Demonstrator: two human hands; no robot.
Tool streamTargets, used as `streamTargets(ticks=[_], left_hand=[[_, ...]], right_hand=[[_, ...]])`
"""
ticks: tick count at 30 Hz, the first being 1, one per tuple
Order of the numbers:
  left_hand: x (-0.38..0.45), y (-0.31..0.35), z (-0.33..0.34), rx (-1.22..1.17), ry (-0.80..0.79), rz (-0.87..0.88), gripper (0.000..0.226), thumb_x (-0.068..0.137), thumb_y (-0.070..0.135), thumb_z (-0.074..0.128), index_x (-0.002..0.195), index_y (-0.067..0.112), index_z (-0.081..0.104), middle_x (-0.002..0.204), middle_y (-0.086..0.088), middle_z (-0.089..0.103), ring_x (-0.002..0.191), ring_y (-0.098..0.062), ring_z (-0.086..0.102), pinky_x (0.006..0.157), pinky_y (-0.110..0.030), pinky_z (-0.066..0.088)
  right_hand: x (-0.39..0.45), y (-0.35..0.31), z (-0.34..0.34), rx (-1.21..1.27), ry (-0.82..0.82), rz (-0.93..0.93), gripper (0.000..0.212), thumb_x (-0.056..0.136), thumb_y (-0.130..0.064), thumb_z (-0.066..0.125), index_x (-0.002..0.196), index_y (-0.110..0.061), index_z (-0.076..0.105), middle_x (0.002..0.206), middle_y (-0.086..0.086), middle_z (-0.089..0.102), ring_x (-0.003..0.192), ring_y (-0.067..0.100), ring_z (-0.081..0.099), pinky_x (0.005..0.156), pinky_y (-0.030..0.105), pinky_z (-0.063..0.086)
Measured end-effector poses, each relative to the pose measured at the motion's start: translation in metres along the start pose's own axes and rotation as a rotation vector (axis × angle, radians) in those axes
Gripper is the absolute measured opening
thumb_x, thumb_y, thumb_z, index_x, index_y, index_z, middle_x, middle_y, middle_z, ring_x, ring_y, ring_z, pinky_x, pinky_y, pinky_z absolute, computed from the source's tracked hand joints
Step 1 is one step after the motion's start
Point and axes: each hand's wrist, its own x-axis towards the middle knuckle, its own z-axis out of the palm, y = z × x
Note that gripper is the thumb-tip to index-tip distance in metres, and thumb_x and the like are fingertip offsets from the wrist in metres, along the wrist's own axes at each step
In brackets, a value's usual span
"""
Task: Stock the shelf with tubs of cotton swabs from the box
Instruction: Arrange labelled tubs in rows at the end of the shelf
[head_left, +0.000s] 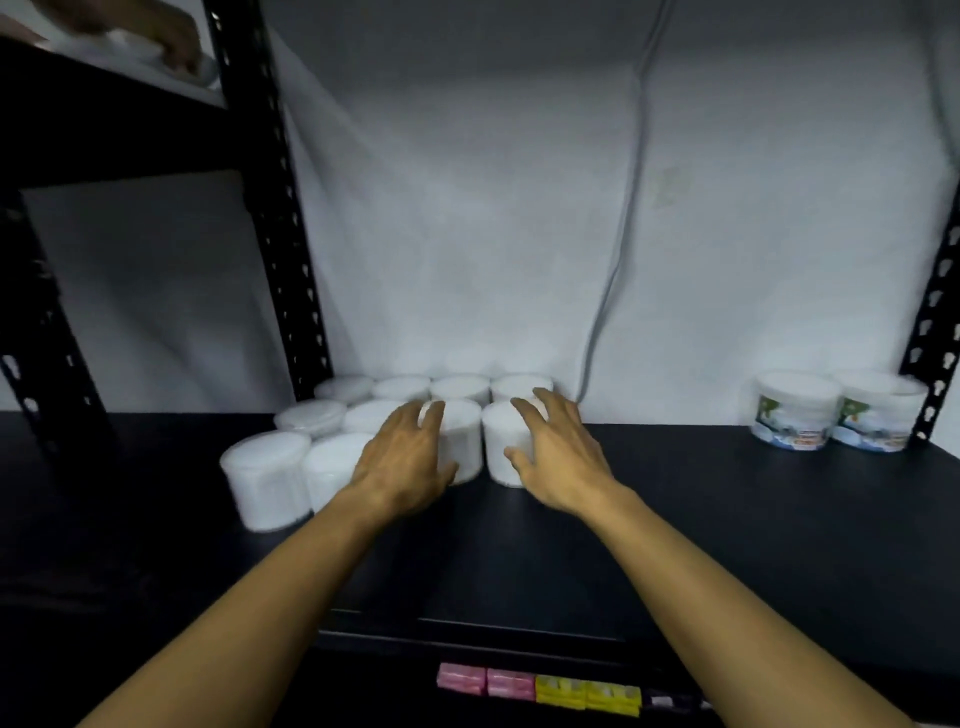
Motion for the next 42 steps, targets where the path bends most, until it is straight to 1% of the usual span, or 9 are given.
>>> streamTargets(ticks=[5, 10, 16, 22, 28, 33, 36, 38, 42], left_hand=[[0.017, 0.003, 0.007, 0.178, -0.013, 0.117, 0.064, 0.095, 0.038, 0.052, 0.148, 0.012, 0.026, 0.15, -0.014, 0.034, 0.136, -0.03, 0.033, 0.111, -0.037, 0.025], [0.022, 0.007, 0.019, 0.198, -0.019, 0.128, 0.04, 0.095, 0.024, 0.047, 0.133, 0.014, 0.04, 0.129, -0.009, 0.052, 0.119, -0.027, 0.046, 0.096, -0.035, 0.038], [0.009, 0.013, 0.017, 0.114, 0.021, 0.122, 0.041, 0.092, 0.017, 0.046, 0.134, 0.016, 0.044, 0.122, -0.006, 0.054, 0.118, -0.027, 0.045, 0.084, -0.037, 0.043], [-0.034, 0.03, 0.003, -0.053, 0.001, 0.185, 0.05, 0.097, 0.019, 0.045, 0.146, 0.017, 0.039, 0.14, -0.009, 0.048, 0.133, -0.027, 0.037, 0.103, -0.039, 0.039], [-0.071, 0.051, -0.011, -0.17, 0.015, 0.291, 0.051, 0.095, 0.019, 0.052, 0.145, 0.016, 0.043, 0.143, -0.01, 0.047, 0.137, -0.024, 0.035, 0.109, -0.028, 0.027], [-0.086, 0.049, -0.012, -0.276, -0.017, 0.34, 0.052, 0.093, 0.024, 0.058, 0.143, 0.027, 0.047, 0.154, 0.0, 0.037, 0.144, -0.01, 0.027, 0.109, -0.006, 0.008], [-0.089, 0.044, -0.015, -0.323, -0.044, 0.4, 0.051, 0.09, 0.025, 0.061, 0.139, 0.033, 0.05, 0.152, 0.003, 0.039, 0.142, -0.005, 0.027, 0.114, -0.013, 0.015], [-0.09, 0.04, -0.017, -0.331, -0.066, 0.412, 0.053, 0.088, 0.032, 0.061, 0.139, 0.039, 0.049, 0.153, 0.01, 0.036, 0.142, 0.0, 0.022, 0.117, -0.025, 0.022], [-0.095, 0.041, -0.023, -0.341, -0.062, 0.296, 0.077, 0.082, 0.062, 0.057, 0.149, 0.048, 0.021, 0.157, 0.017, 0.024, 0.144, -0.002, 0.017, 0.115, -0.042, 0.029]], right_hand=[[0.014, -0.007, 0.017, -0.136, -0.029, -0.005, 0.06, 0.097, -0.037, 0.044, 0.149, -0.018, 0.02, 0.156, 0.009, 0.014, 0.144, 0.029, 0.008, 0.116, 0.038, 0.019], [0.01, -0.002, 0.028, -0.102, 0.022, -0.012, 0.049, 0.098, -0.027, 0.044, 0.144, -0.017, 0.033, 0.147, 0.006, 0.032, 0.14, 0.026, 0.018, 0.113, 0.034, 0.026], [-0.006, 0.0, 0.017, -0.072, 0.031, -0.029, 0.047, 0.097, -0.025, 0.045, 0.142, -0.016, 0.036, 0.147, 0.004, 0.033, 0.141, 0.024, 0.017, 0.109, 0.032, 0.028], [-0.052, 0.016, -0.012, -0.074, -0.017, -0.063, 0.048, 0.098, -0.029, 0.045, 0.144, -0.023, 0.035, 0.151, -0.003, 0.03, 0.143, 0.017, 0.013, 0.103, 0.034, 0.038], [-0.1, 0.039, -0.039, -0.052, -0.056, -0.11, 0.051, 0.096, -0.035, 0.048, 0.145, -0.032, 0.033, 0.153, -0.013, 0.025, 0.142, 0.007, 0.009, 0.105, 0.039, 0.039], [-0.124, 0.057, -0.054, 0.132, -0.037, -0.145, 0.054, 0.086, -0.047, 0.06, 0.136, -0.029, 0.048, 0.141, -0.02, 0.036, 0.137, -0.002, 0.019, 0.114, 0.035, 0.028], [-0.13, 0.059, -0.059, 0.203, -0.041, -0.128, 0.052, 0.08, -0.049, 0.066, 0.124, -0.025, 0.052, 0.131, -0.021, 0.04, 0.13, -0.003, 0.028, 0.113, 0.026, 0.026], [-0.132, 0.059, -0.061, 0.224, -0.033, -0.125, 0.045, 0.081, -0.045, 0.068, 0.12, -0.028, 0.052, 0.13, -0.02, 0.041, 0.129, -0.001, 0.031, 0.113, 0.029, 0.027], [-0.137, 0.056, -0.064, 0.147, -0.002, -0.122, 0.055, 0.083, -0.043, 0.066, 0.131, -0.034, 0.043, 0.143, -0.016, 0.036, 0.139, 0.002, 0.02, 0.119, 0.041, 0.012]])
